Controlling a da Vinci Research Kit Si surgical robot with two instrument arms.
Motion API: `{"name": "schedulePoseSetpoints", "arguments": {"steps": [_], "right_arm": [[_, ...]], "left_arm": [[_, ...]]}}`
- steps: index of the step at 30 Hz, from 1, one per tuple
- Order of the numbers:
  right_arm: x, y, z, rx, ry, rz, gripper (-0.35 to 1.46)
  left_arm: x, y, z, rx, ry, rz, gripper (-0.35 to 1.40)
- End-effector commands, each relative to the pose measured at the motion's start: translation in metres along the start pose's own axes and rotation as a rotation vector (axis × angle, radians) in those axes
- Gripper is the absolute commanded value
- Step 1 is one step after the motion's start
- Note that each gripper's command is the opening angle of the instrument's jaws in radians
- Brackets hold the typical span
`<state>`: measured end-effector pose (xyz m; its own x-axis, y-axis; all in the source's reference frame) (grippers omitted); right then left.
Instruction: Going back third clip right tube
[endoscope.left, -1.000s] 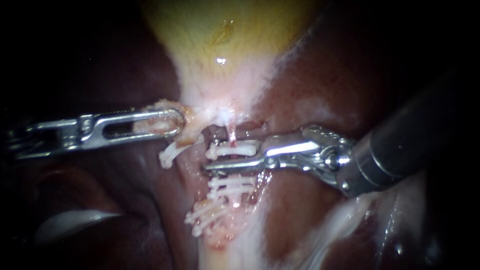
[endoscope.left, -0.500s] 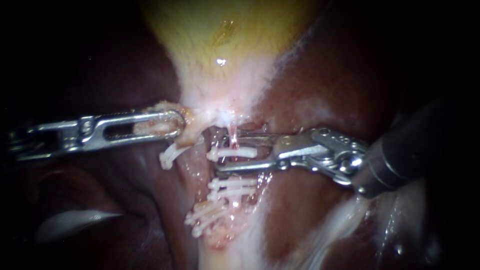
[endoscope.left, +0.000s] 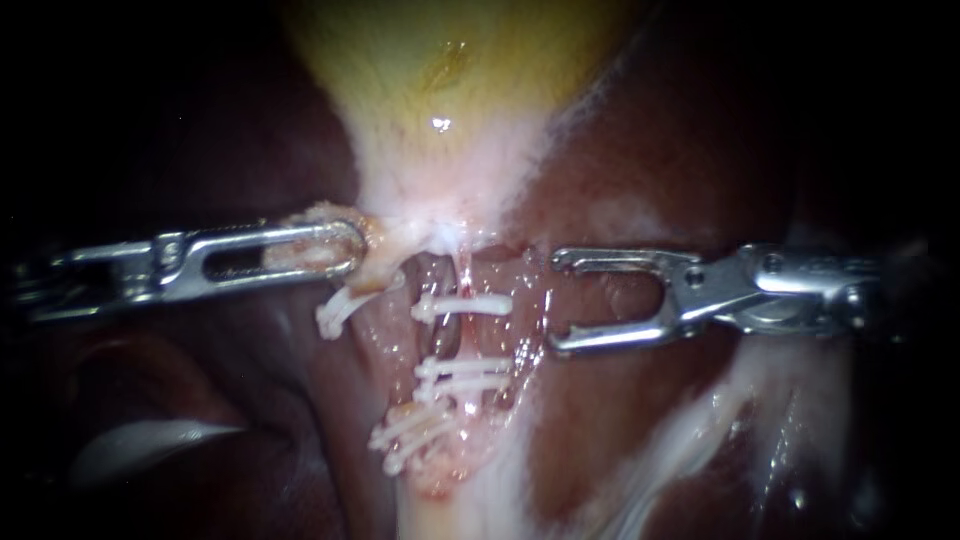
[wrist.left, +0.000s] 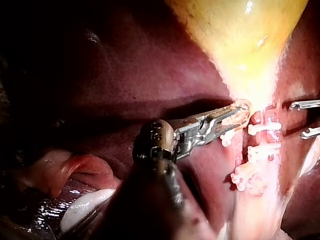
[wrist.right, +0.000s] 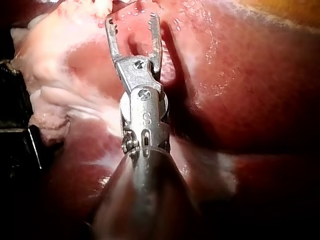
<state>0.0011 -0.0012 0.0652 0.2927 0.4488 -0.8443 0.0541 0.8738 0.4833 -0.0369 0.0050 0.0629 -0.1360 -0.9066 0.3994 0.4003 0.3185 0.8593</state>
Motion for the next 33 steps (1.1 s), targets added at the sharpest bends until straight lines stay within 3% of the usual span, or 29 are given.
{"name": "schedulePoseSetpoints", "arguments": {"steps": [1,6,12,23,33], "right_arm": [[0.0001,-0.0001,-0.0004,0.003,-0.002,-0.005,0.5],[0.0006,-0.0004,-0.0013,0.007,-0.003,-0.026,0.5],[0.0007,-0.0006,-0.0014,0.008,-0.003,-0.026,0.5],[0.0006,-0.0008,-0.0015,0.009,-0.003,-0.033,0.5],[0.0007,-0.0009,-0.0015,0.009,-0.003,-0.033,0.5]], "left_arm": [[0.0,0.0,0.0,0.001,0.0,0.0,-0.35],[0.0007,0.0005,0.0008,-0.002,-0.003,0.004,-0.35],[0.0021,0.0027,0.0033,-0.017,0.017,0.01,-0.35],[0.0017,0.0054,0.0071,-0.024,0.028,0.011,-0.35],[0.0017,0.0055,0.0075,-0.021,0.032,0.006,-0.35]]}}
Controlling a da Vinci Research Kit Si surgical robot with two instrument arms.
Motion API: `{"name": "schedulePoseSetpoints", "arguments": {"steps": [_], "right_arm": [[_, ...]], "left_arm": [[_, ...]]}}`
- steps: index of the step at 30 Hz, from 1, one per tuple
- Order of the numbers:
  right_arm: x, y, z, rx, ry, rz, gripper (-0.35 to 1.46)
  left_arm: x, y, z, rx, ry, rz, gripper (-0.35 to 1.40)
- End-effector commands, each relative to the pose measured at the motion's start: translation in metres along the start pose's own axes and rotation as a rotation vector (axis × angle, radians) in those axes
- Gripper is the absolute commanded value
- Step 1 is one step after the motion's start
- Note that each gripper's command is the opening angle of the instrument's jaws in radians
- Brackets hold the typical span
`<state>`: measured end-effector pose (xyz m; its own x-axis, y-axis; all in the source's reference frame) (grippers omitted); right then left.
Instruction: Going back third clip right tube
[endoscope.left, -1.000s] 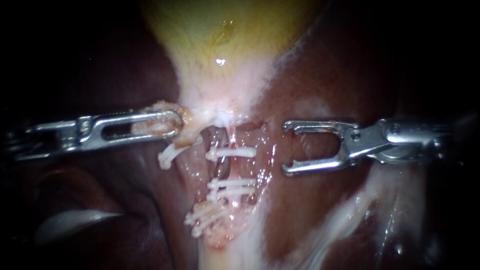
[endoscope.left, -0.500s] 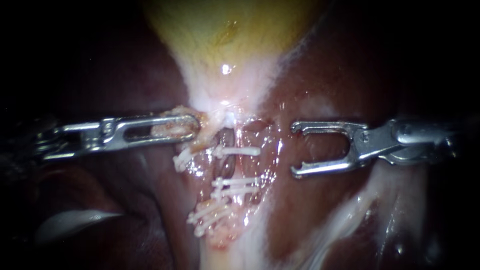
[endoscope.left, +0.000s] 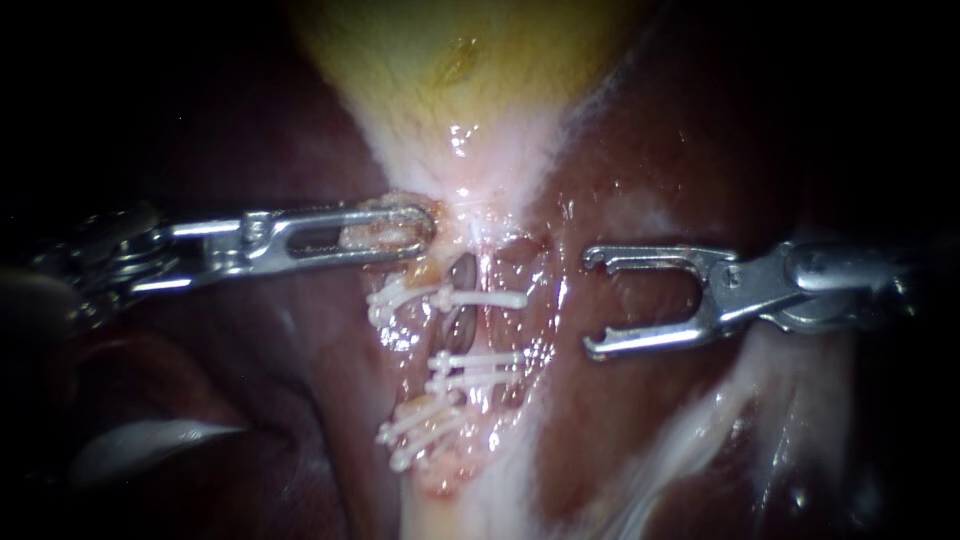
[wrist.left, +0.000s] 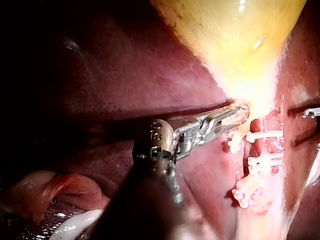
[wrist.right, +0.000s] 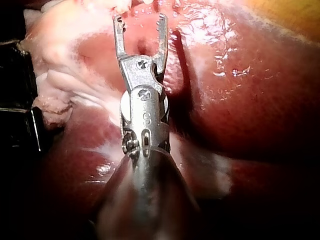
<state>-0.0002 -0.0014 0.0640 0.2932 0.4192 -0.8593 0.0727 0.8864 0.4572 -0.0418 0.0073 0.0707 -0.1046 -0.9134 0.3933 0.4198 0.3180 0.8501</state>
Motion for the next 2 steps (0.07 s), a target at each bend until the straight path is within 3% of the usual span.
{"name": "schedulePoseSetpoints", "arguments": {"steps": [1,2], "right_arm": [[0.0001,0.0,0.0,0.0,0.0,0.0,0.5],[0.0001,0.0,0.0,0.0,0.0,0.0,0.5]], "left_arm": [[0.0,0.0,-0.0001,0.0,0.0,0.0,-0.35],[0.0,0.0,-0.0001,0.002,0.002,0.0,-0.35]]}}
